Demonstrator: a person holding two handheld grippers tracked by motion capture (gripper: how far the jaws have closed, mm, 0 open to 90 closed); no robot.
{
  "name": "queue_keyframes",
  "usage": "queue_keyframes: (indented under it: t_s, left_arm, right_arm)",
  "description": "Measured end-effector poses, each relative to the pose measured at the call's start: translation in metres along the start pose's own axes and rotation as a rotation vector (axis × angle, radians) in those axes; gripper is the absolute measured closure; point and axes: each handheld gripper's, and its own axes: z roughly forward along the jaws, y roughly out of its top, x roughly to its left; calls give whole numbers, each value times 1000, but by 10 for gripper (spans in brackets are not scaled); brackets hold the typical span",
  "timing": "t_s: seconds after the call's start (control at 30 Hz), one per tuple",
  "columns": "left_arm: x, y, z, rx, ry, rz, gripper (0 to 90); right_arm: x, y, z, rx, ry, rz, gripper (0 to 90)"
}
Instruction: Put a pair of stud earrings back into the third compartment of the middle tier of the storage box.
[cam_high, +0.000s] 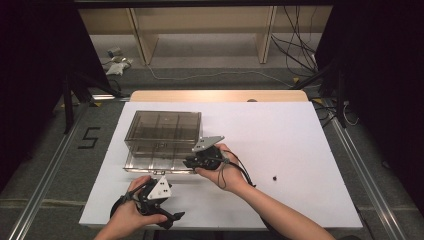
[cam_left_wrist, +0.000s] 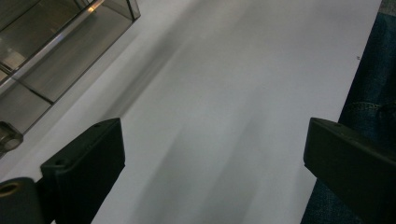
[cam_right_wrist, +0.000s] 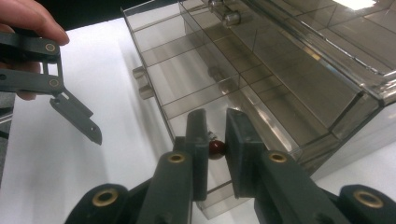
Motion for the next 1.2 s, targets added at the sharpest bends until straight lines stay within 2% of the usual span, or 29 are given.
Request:
queue_keyframes:
  t_s: [0.23,0.53,0.7,0.87,1.0,1.2]
  left_arm:
    - [0,0,0,-4,0,-8,53]
    - [0,-1,0,-1,-1,-6,53]
    - [0,-1,0,-3,2,-11,53]
    - [0,0,0,2,2,-6,53]
    - [0,0,0,3,3,-5,52]
    - [0,0,0,7,4,-3,52]
  right_arm:
    - [-1,2,2,-4,-10,-15,789]
    - [-4,5,-5,-12,-27,-34,614]
    - [-8,4,-19,-23,-50,-48,489]
    - [-15,-5,-37,-19,-64,-30,383]
    - [-21,-17,-53,-2,-82,-19,326]
    - [-31,-37,-77,22,-116,8,305]
